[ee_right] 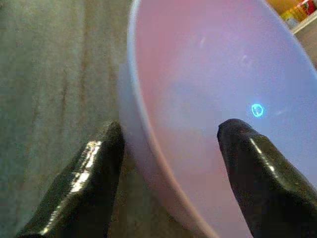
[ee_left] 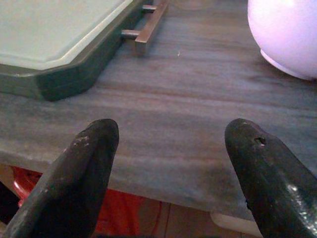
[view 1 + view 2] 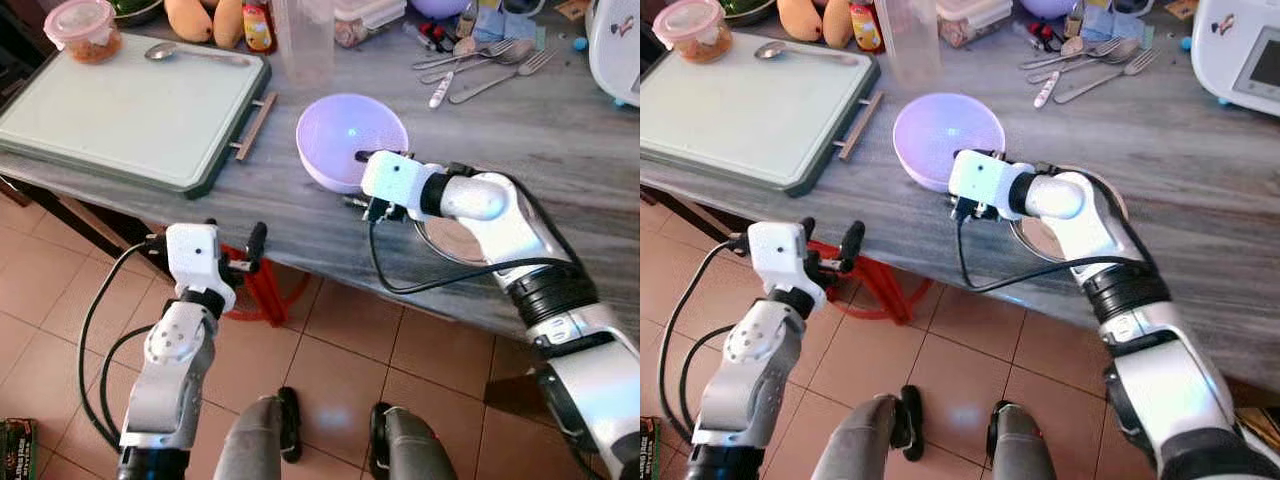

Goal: Setting the table

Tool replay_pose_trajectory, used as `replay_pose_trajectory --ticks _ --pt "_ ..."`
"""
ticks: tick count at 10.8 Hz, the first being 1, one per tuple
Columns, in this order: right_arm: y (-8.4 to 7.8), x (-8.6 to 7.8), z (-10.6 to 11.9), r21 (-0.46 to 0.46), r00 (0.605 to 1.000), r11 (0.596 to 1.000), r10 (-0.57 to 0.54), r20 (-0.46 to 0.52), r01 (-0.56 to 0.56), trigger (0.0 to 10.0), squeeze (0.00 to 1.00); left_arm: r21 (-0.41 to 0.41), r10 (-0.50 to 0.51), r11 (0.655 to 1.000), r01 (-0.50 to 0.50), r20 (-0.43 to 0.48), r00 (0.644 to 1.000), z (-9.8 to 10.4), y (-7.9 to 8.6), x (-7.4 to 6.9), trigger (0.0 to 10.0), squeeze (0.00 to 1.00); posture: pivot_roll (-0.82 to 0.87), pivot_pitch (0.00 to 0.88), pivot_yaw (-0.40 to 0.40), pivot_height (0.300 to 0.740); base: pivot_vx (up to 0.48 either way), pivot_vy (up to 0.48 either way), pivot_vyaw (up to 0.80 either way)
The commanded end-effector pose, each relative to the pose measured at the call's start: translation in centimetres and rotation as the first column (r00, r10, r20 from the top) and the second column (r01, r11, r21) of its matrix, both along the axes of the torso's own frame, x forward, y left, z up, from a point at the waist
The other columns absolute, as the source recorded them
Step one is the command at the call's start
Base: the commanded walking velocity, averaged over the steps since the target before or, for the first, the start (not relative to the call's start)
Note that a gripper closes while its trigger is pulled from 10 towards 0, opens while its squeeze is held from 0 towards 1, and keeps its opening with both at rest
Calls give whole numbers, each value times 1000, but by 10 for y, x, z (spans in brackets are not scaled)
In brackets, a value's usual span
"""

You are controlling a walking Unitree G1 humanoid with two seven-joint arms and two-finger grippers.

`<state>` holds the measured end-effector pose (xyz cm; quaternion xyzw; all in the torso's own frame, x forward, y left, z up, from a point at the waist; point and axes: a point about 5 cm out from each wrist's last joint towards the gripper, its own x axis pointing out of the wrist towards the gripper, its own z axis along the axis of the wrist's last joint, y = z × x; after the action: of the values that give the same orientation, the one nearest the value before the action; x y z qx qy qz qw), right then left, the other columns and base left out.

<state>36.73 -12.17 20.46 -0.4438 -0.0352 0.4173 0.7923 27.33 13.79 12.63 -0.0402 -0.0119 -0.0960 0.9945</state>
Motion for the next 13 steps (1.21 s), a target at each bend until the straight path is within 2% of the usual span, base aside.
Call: replay_pose_trajectory --ticks 1,4,5,6,10,12,13 --pt "2 -1 6 -27 1000 999 22 15 -21 10000 1000 3 1 1000 -1 -9 1000 -4 2 -1 10000 0 23 202 73 740 0 0 0" --pt "0 1 26 3 998 1000 4 61 -4 10000 1000 3 2 1000 -2 3 1000 -4 2 5 10000 0 13 177 71 740 0 0 0" --pt "-1 1 34 33 996 999 -7 90 4 10000 624 1 1 1000 -1 10 1000 -3 2 7 10000 0 10 167 70 740 0 0 0" --pt "-2 1 36 52 995 999 -18 99 13 10000 0 1 0 1000 0 13 1000 -3 2 8 10000 0 9 164 71 740 0 0 0" --pt "-1 -7 34 100 998 995 2 59 -8 10000 0 -1 -7 1000 7 17 1000 -4 0 10 10000 0 0 158 73 740 0 0 0" --pt "-1 -21 20 151 996 987 57 -66 -46 10000 0 2 -10 1000 10 20 1000 -4 1 9 10000 0 3 155 71 740 0 0 0" --pt "-5 -25 20 223 997 975 31 -76 -14 10000 0 6 -5 1000 5 22 1000 -4 4 10 10000 0 3 153 70 740 0 0 0"
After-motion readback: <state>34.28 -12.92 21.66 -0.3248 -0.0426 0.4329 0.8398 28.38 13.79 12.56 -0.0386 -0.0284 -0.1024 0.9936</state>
